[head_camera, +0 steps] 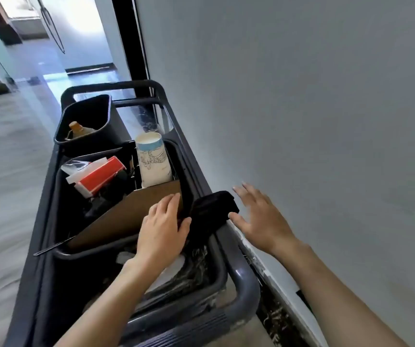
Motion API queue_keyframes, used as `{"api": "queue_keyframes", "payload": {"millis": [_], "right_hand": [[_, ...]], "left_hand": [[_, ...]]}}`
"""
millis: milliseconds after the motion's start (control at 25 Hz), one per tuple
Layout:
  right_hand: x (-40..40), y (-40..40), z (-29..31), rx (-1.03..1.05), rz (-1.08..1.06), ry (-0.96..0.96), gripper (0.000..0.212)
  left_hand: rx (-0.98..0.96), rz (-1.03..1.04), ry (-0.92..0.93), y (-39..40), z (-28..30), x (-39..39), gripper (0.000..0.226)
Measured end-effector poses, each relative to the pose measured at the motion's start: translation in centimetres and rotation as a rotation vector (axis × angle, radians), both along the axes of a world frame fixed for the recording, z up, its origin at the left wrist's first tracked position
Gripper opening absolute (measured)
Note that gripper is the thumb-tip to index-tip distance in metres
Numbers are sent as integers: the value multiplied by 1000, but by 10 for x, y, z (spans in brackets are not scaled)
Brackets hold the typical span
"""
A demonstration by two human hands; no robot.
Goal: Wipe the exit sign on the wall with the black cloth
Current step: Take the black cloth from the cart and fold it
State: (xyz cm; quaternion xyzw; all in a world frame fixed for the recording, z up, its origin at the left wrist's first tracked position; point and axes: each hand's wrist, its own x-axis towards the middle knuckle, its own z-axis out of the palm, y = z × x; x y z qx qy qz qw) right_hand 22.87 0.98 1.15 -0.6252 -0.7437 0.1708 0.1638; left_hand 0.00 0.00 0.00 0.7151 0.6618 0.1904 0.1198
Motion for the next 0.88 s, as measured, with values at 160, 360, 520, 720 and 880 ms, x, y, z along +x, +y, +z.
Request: {"api": "queue_keyframes", "payload": {"millis": [160, 360, 520, 720, 880], "right_hand": [[-14, 30, -29, -165, 47, 0, 68], [-18, 62, -47, -284, 55, 106, 73], [-19, 74, -56, -322, 68, 133, 67], [-21, 63, -64, -256, -114, 222, 48], [-14, 42, -51, -261, -236, 393, 37]], "left_hand": [[-118, -19, 8, 12, -36, 11, 62], [-173, -19, 27, 30, -60, 16, 72], [-129, -51, 10, 34, -70, 19, 63], [-40, -63, -86, 36, -70, 20, 37], [-58, -61, -145, 34, -58, 21, 24]]}}
